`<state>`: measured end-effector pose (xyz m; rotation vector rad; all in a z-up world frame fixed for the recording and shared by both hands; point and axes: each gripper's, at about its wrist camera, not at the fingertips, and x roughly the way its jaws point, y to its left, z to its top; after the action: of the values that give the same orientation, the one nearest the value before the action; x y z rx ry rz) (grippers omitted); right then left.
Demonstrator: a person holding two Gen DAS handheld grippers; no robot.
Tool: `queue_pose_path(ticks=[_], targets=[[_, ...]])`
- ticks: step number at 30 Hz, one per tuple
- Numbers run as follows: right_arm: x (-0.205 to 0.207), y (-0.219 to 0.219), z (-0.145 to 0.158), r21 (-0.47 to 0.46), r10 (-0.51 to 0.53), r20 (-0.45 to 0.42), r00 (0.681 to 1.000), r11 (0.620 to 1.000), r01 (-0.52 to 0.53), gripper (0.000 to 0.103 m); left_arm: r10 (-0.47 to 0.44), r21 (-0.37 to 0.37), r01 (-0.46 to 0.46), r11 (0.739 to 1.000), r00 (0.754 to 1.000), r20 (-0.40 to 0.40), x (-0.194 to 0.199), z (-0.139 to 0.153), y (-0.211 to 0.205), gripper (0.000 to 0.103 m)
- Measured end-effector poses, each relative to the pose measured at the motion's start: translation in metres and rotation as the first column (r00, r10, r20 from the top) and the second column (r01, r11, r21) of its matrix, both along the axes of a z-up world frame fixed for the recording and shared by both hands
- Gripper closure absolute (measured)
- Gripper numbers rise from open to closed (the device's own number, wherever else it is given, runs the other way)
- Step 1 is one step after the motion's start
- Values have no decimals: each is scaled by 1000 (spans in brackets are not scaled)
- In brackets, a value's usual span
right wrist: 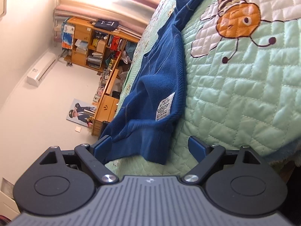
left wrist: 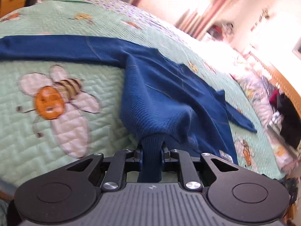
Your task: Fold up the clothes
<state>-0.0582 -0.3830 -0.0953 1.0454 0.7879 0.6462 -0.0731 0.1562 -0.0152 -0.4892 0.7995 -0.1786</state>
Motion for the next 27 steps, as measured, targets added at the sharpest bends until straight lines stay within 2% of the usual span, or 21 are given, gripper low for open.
queue_pose_path(ticks=[3,8,14,18,21,22,23,24,25,27], targets=[[2,-1,0,9,10,-5,1000,1000,-9,14,15,-16,-16,1000,999,-43,-6,-14,8,86],[9,18,9,-81,76,22,997,994,-74,11,25,4,-25,1000,994,-103,-3,-35,7,86],[22,51,22,-264,165,164,972,957,-118,10,39,-17,-41,999,993,-115,2,-44,14,84],[31,76,19,-314,221,219,951,938,-146,9,52,-58,-60,997,991,-126,4,-50,20,82],[29,82,18,-342,227,234,945,929,-138,11,59,-84,-71,994,989,-133,6,-53,23,81],[30,82,19,-345,227,227,947,928,-140,14,61,-84,-72,994,989,-134,6,-53,22,81],[31,82,20,-341,230,212,950,928,-149,35,61,-81,-72,994,989,-135,7,-52,21,81],[34,79,18,-308,233,184,955,936,-169,74,62,-81,-73,994,989,-132,8,-51,20,81],[38,74,14,-245,223,150,963,952,-182,81,63,-84,-74,994,990,-127,8,-49,20,80],[38,63,10,-128,193,111,975,976,-178,81,53,-126,-65,990,994,-99,4,-44,20,76]])
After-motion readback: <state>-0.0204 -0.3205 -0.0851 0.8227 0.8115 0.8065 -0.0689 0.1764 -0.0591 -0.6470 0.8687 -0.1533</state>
